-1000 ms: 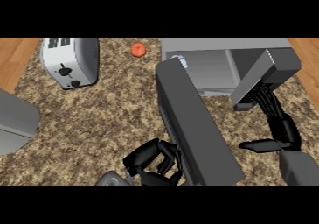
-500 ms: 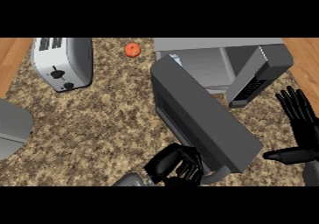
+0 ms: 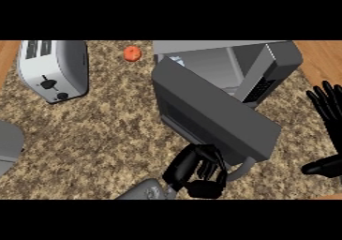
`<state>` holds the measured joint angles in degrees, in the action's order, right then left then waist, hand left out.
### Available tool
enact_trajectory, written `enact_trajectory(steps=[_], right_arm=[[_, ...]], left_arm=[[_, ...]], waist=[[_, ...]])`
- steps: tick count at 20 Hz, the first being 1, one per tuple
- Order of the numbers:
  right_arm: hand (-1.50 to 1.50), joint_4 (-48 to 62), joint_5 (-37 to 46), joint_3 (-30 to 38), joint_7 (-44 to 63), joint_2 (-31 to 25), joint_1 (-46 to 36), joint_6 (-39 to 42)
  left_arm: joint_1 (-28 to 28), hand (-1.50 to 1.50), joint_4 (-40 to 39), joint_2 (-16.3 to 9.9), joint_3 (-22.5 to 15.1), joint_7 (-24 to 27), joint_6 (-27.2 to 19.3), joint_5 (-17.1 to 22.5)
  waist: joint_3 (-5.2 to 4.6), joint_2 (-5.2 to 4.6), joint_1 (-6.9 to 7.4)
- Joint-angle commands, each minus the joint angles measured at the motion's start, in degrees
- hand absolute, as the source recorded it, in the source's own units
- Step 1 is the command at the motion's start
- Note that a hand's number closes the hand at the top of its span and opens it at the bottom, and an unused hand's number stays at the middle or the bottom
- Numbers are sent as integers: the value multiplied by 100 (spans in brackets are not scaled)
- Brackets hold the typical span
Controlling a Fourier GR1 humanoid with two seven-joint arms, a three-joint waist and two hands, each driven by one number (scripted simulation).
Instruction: Pick up the milk, place it into the microwave and close the microwave
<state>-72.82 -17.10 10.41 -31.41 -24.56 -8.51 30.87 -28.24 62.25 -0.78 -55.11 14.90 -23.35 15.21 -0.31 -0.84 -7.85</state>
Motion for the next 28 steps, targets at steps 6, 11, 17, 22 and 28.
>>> enact_trajectory(steps=[6,11,17,22,28], right_arm=[[-150,-655,-547,-324,542,-225,-275,685],[-150,-852,-882,-352,788,-281,-395,785],[-150,-944,-1238,-337,1012,-314,-483,833],[-150,-1043,-1514,-375,1245,-427,-583,954],[-150,-1101,-1753,-342,1389,-540,-701,1023]], left_arm=[[-1079,150,-248,76,115,195,-597,1006],[-1455,150,-544,77,260,174,-949,1427],[-1910,150,-919,78,730,252,-1023,2070],[-2147,150,-1066,79,1142,631,-1056,2533],[-2395,150,-1425,78,1337,963,-1038,2914]], waist=[[-10,-72,-390],[-6,-127,-638],[-6,-232,-792],[-20,-286,-948],[-8,-355,-1134]])
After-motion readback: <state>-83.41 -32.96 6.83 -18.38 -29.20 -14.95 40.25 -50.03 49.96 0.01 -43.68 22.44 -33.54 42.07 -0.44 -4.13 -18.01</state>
